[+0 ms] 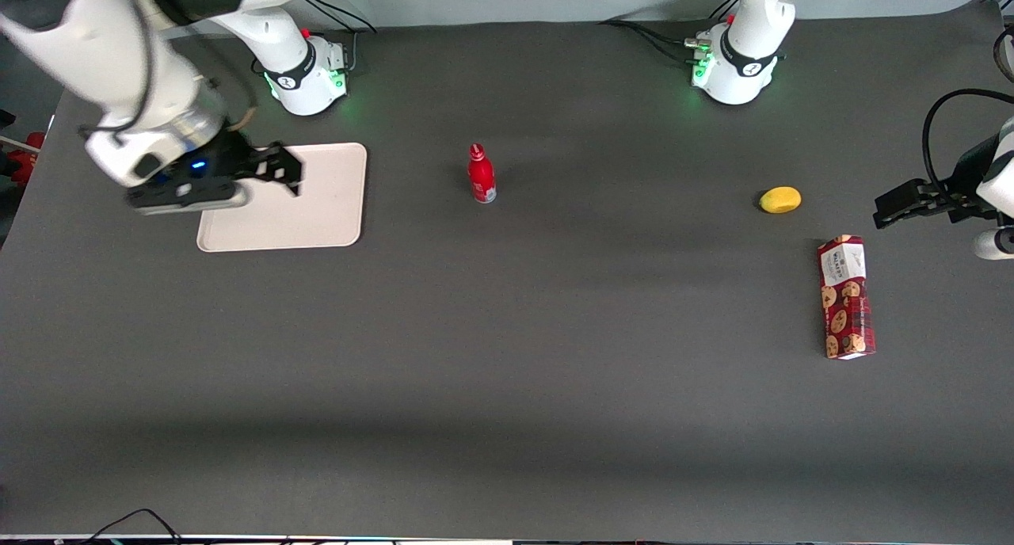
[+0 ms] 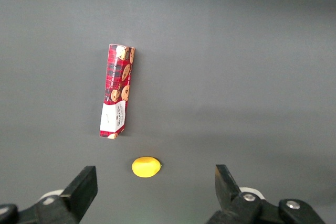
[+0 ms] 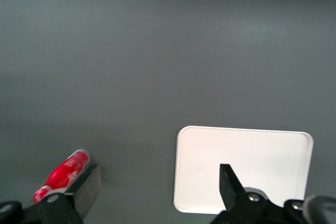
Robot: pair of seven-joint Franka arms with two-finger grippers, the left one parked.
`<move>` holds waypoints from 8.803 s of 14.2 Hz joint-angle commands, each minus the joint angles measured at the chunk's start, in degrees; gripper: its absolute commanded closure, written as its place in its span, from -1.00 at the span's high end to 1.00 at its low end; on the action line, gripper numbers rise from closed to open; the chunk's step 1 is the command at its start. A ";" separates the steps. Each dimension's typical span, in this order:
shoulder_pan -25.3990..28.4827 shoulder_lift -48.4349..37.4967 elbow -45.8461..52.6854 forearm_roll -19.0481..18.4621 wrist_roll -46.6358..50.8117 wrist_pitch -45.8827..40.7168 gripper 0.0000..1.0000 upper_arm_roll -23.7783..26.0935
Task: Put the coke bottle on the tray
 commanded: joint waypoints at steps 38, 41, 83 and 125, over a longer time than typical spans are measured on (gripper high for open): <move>25.50 12.67 -29.78 -3.38 27.58 45.99 0.90 6.13; 25.50 14.43 -28.19 -3.29 27.67 45.90 0.83 6.04; -24.42 -4.64 -44.71 -4.53 -50.99 37.64 -1.00 -21.99; -8.51 5.12 11.27 -2.50 -23.30 -9.83 1.00 -16.37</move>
